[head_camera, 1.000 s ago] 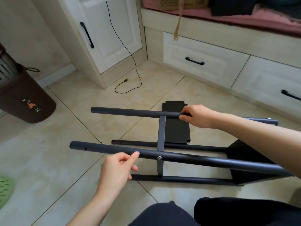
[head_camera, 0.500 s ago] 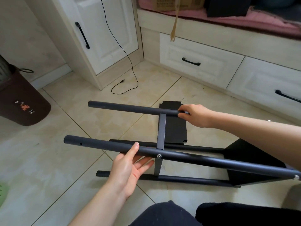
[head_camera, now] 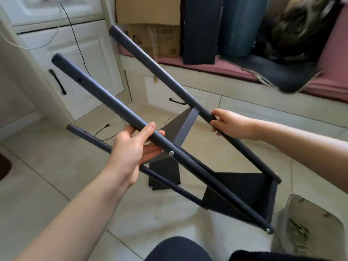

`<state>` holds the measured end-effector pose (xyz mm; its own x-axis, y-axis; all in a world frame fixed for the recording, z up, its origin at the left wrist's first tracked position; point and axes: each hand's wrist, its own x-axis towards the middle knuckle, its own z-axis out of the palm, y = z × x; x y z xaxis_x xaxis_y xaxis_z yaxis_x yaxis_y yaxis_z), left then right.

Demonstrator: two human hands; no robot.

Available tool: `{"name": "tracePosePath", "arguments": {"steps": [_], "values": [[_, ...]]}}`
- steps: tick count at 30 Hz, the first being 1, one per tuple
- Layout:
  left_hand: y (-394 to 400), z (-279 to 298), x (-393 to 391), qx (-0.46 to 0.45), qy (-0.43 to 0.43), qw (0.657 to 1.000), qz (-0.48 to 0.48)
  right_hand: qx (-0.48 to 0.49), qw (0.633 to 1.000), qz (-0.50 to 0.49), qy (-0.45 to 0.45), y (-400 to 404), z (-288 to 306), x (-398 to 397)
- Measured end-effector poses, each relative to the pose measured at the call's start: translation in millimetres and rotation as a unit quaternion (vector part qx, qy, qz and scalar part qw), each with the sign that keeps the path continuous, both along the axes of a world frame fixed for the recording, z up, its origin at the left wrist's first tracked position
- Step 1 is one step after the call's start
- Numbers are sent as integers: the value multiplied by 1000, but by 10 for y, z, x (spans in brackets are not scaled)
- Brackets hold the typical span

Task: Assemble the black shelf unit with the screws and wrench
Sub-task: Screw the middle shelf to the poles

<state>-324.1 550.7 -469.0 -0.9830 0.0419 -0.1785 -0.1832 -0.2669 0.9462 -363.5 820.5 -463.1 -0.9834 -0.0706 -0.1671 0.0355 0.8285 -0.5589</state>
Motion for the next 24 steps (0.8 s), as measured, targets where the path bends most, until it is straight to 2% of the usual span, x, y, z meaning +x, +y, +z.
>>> {"name": "tracePosePath", "arguments": {"steps": [6, 12, 19, 24], "values": [[576, 508, -172, -121, 68, 986, -92, -55, 996, -75, 5, 632, 152, 384], [1090, 672, -138, -245, 144, 944, -169, -122, 978, -161, 47, 1013, -147, 854], [1213, 465, -62, -262, 167, 921, -236, -179, 956, -210, 97, 1008, -604, 1287], [1129, 195, -133, -288, 180, 903, -263, -188, 956, -206, 92, 899, -945, 1471]]}}
